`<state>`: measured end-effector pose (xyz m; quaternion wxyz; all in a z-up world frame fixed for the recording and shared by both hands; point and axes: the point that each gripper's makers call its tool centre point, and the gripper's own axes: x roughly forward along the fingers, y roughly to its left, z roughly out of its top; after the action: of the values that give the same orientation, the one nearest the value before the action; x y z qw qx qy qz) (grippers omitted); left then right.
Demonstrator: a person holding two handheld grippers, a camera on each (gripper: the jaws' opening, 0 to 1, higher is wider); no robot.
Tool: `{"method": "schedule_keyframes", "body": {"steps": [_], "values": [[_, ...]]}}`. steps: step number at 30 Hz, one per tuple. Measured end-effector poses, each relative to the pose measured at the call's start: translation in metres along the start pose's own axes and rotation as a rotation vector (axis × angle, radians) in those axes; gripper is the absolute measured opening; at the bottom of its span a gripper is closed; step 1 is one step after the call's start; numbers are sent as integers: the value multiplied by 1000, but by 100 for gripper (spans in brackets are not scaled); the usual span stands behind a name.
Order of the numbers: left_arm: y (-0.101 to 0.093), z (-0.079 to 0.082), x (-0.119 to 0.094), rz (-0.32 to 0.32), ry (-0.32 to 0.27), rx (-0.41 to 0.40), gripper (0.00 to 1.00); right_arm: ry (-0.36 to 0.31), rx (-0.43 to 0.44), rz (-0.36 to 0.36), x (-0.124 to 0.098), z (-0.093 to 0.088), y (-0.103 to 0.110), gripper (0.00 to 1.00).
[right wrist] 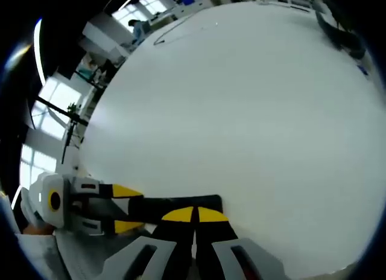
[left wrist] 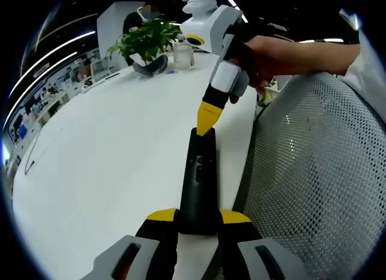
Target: Press the specified remote control buttons in sequence, fully releasing each button before pressing the next.
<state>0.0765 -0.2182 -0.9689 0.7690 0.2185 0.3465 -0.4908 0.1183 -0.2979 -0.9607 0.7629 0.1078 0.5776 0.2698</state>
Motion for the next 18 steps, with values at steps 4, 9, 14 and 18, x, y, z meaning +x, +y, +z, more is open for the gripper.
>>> {"method": "schedule_keyframes", "body": {"steps": [4,9,14,18], "values": [[1,0,0,-6,-1,5,24,-2,-5,0,0,1,0,0],[1,0,1,-4,-9,1,24,-36,19,-13,0,0,-1,0],[1,1,1,-1,-15,0,24,-77,-43,-119,0,2,-1,0],[1,1,1,-5,-23,5,24,-100,-39,-176,0,2,0,0]]}}
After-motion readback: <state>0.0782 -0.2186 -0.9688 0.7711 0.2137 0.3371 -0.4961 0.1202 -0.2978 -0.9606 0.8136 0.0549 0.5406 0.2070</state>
